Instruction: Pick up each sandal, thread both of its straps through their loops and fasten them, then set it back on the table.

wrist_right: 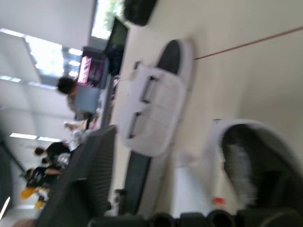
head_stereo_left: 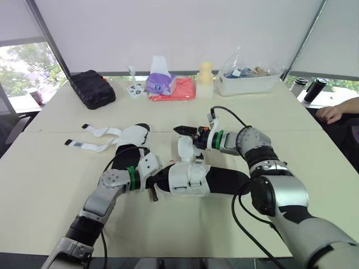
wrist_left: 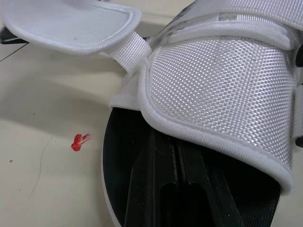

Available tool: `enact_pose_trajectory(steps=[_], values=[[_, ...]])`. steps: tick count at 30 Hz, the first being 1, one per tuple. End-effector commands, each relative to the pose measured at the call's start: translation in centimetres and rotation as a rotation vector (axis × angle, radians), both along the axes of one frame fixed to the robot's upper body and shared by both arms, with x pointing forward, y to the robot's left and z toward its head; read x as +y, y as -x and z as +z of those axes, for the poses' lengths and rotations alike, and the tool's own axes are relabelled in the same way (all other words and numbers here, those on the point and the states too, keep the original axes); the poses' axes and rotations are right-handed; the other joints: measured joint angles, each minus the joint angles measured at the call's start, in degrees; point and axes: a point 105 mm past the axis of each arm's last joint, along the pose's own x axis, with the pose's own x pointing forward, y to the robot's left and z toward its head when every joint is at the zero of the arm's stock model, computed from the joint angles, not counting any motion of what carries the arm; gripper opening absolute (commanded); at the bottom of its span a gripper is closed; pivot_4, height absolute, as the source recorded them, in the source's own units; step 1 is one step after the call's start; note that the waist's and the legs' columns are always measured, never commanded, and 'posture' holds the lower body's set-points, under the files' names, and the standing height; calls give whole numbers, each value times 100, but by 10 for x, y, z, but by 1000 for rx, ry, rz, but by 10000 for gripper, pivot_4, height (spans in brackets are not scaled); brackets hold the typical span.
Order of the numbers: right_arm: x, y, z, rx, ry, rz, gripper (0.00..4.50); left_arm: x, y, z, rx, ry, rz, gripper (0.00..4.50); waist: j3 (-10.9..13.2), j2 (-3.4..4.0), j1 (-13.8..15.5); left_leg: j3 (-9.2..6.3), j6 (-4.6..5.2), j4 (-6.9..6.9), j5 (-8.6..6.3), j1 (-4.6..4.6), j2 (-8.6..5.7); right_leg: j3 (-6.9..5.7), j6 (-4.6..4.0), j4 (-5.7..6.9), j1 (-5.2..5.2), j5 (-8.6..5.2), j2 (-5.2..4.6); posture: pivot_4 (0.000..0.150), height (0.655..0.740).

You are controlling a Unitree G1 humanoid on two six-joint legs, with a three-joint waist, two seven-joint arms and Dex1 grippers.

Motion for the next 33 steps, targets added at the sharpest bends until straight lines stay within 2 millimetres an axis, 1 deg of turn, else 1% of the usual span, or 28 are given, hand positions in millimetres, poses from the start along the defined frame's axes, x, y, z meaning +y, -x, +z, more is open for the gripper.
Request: enact_pose_trajectory(steps=[1,4,7,8,9,10,12,13,14,15,17,19,21,22,23,24,25,27,29,30,31,33], values=[[4,-5,21,-77,-15,13,15033,8,7,-26,90,-65,31,0,0,0,-9,0,0,0,0,-1,0,0,0,1,-1,0,0,1500,7400],[7,-3,40,-164,-44,51,544,5,8,-27,93,-60,31,0,0,0,-57,0,0,0,0,0,0,0,0,4,-1,0,0,1500,7400],[6,6,64,-301,-68,105,544,3,8,-27,95,-56,27,0,0,0,-70,-2,0,1,1,-1,-3,0,0,7,-1,0,-2,1500,7400],[5,13,72,-386,-46,135,544,3,9,-27,97,-56,24,0,0,0,-70,-5,1,1,1,-1,-5,-1,1,8,0,0,-4,1500,7400],[5,21,79,-483,-20,162,544,3,9,-27,98,-57,21,0,0,0,-62,-7,1,1,1,-1,-7,-1,1,8,0,0,-6,1500,7400],[5,34,85,-616,37,208,544,2,9,-27,99,-57,18,0,0,0,-52,-10,1,2,1,-7,-10,-3,1,8,-3,0,-9,1500,7400],[10,60,88,-814,123,287,544,2,10,-27,101,-58,15,0,0,1,-44,-16,1,9,1,-44,-16,-7,2,12,-34,0,-13,1500,7400],[12,73,84,-994,249,328,544,2,10,-28,102,-60,13,0,0,1,-30,-15,0,14,2,-66,-18,-8,4,15,-58,0,-14,1500,7400],[13,86,75,-1143,365,388,544,2,11,-28,104,-62,9,0,0,0,-25,-16,-1,18,3,-86,-20,-9,4,16,-77,1,-16,1500,7400],[14,96,64,-1286,484,450,544,2,11,-28,105,-64,6,0,0,0,-18,-13,-1,19,2,-86,-20,-15,4,17,-81,1,-18,1500,7400],[7,105,41,-1546,710,566,544,2,10,-29,106,-66,2,0,0,0,3,-11,-1,17,2,-86,-24,-21,6,11,-79,0,-17,1500,7400],[-3,101,30,-1846,945,612,544,1,9,-29,107,-67,-3,0,2,-2,4,-5,-2,18,3,-75,-34,-23,10,8,-68,-3,-14,1500,7400],[-13,93,30,-2160,1137,615,544,0,9,-29,108,-67,-10,0,3,-4,6,0,-7,19,11,-62,-33,-23,13,10,-56,-4,-13,1500,7400],[-18,90,28,-2271,1196,638,544,0,9,-29,109,-67,-15,0,3,-4,6,1,-9,19,14,-51,-34,-23,13,12,-49,-4,-11,1500,7400],[-22,90,27,-2355,1219,656,544,-1,9,-29,110,-67,-19,0,4,-5,11,2,-12,18,17,-47,-33,-22,13,15,-47,-4,-10,1500,7400],[-24,89,27,-2410,1222,635,544,-1,10,-29,111,-68,-23,0,4,-6,16,0,-16,15,21,-47,-33,-23,13,16,-50,-5,-7,1500,7400],[-26,88,26,-2426,1213,615,544,-2,10,-29,111,-69,-28,0,4,-6,27,-1,-18,12,22,-47,-32,-23,12,16,-51,-5,-6,1500,7400],[-30,84,19,-2372,1194,593,544,-3,10,-29,111,-70,-35,0,4,-7,38,-6,-59,8,45,-48,-29,-24,9,15,-52,-6,-3,1500,7400],[-31,74,19,-2105,1117,422,544,-3,9,-29,110,-71,-35,0,2,-11,33,-4,-59,8,46,-50,-28,-23,9,12,-49,-6,-5,1500,7400],[-29,74,20,-2009,1051,360,544,-2,8,-28,109,-72,-34,0,3,-17,29,-5,-58,8,46,-47,-24,-22,8,9,-41,-6,-6,1500,7400],[-28,74,22,-1951,1004,334,544,-2,8,-28,109,-72,-32,0,3,-17,27,-7,-52,9,45,-40,-20,-23,8,7,-29,-6,-5,1500,7400],[-19,98,28,-2356,1074,445,544,-1,8,-30,112,-75,-33,0,5,-12,29,-9,-11,8,31,-12,-12,-23,8,8,-1,-6,-13,1500,7400]])
